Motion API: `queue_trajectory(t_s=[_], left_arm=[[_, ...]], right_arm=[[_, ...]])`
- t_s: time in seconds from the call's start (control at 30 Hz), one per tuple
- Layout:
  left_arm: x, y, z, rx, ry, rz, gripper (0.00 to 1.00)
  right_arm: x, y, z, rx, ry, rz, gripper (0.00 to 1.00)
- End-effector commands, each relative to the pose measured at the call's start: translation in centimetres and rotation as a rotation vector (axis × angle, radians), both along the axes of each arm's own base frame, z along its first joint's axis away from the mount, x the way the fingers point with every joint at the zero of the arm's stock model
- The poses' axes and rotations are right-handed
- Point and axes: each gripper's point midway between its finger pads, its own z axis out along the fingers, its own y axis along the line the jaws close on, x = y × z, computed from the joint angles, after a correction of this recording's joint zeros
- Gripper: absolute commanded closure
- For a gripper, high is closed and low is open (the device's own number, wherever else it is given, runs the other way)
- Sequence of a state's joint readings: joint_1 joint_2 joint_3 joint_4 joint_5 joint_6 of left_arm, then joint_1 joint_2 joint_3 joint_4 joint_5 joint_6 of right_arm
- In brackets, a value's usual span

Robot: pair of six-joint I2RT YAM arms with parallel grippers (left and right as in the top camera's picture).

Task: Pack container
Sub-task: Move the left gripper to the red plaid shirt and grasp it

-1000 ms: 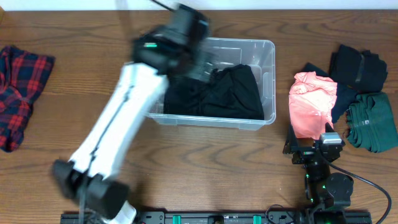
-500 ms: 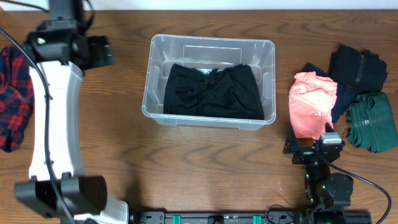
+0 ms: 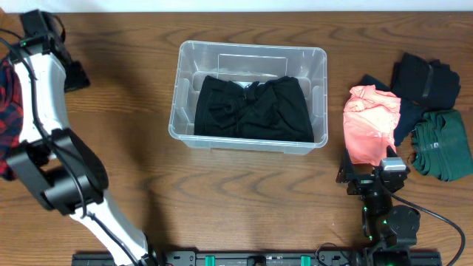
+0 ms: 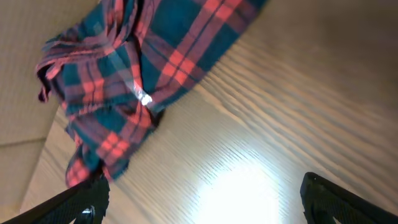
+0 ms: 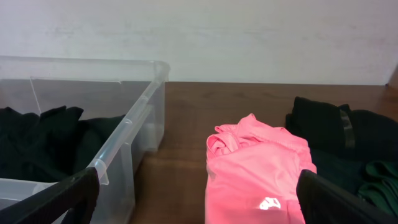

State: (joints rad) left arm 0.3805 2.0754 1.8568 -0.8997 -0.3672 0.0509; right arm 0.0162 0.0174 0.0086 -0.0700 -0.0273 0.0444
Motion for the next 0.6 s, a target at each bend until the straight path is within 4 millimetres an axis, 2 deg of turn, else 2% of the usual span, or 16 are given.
queue_trajectory(t_s=[0.0,0.13,0.57], left_arm=[[-0.4,1.8,-2.9,0.018,0.111,-0.075,0.02],[0.3,3.2,-4.9,0.034,0.138,-0.12,0.02],[3.1,6.4,-7.1,0.14,0.094,-0.141,0.02]], right_arm=[[0.0,0.2,-0.1,0.01,0.002,0.006,0.01],[0.0,0.2,-0.1,0.01,0.002,0.007,0.01],[0.0,0.2,-0.1,0.01,0.002,0.006,0.01]])
